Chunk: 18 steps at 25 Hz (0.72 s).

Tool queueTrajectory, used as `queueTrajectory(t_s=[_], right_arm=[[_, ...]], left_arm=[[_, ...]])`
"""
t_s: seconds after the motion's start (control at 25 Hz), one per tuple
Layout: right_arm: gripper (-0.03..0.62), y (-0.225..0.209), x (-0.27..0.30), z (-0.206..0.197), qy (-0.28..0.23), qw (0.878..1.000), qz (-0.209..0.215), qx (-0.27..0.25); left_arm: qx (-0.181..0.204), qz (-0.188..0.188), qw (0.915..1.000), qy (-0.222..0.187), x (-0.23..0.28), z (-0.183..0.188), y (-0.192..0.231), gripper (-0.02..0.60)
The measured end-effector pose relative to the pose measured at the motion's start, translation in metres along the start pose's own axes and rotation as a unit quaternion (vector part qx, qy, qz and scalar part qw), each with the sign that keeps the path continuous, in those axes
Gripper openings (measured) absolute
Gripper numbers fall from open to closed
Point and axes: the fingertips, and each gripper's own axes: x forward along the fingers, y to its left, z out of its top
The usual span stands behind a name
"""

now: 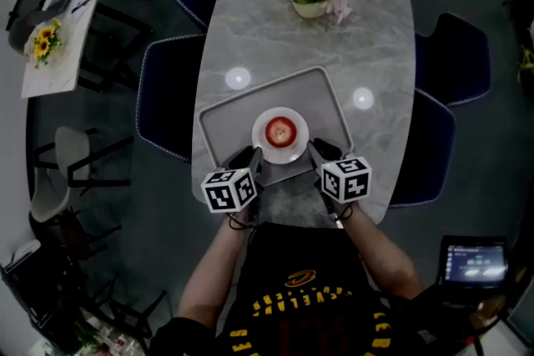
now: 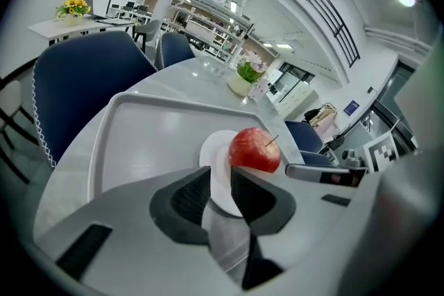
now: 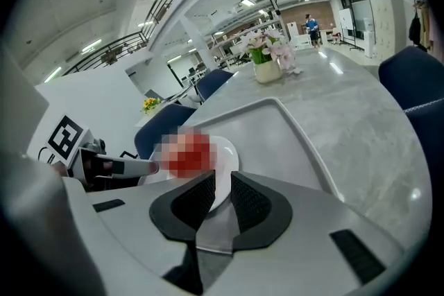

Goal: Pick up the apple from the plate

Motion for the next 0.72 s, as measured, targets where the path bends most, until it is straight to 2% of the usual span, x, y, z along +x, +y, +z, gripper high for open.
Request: queueTrajectory(t_s=[0.32,0.72], right_arm=[[0.072,-0.005,0.020,-0.007,0.044,0.999,-0.004,0.024],[0.071,-0.012,0.032,-0.013,0.088,0.994,0.004,0.066]], left_arm=[[-0.043,0.004,0.9982,0.040,0.017,-0.009,0.017,0.078],[-0.078,-0.005,0.9952,0.058,0.032,-0.013,0.019,0.078]])
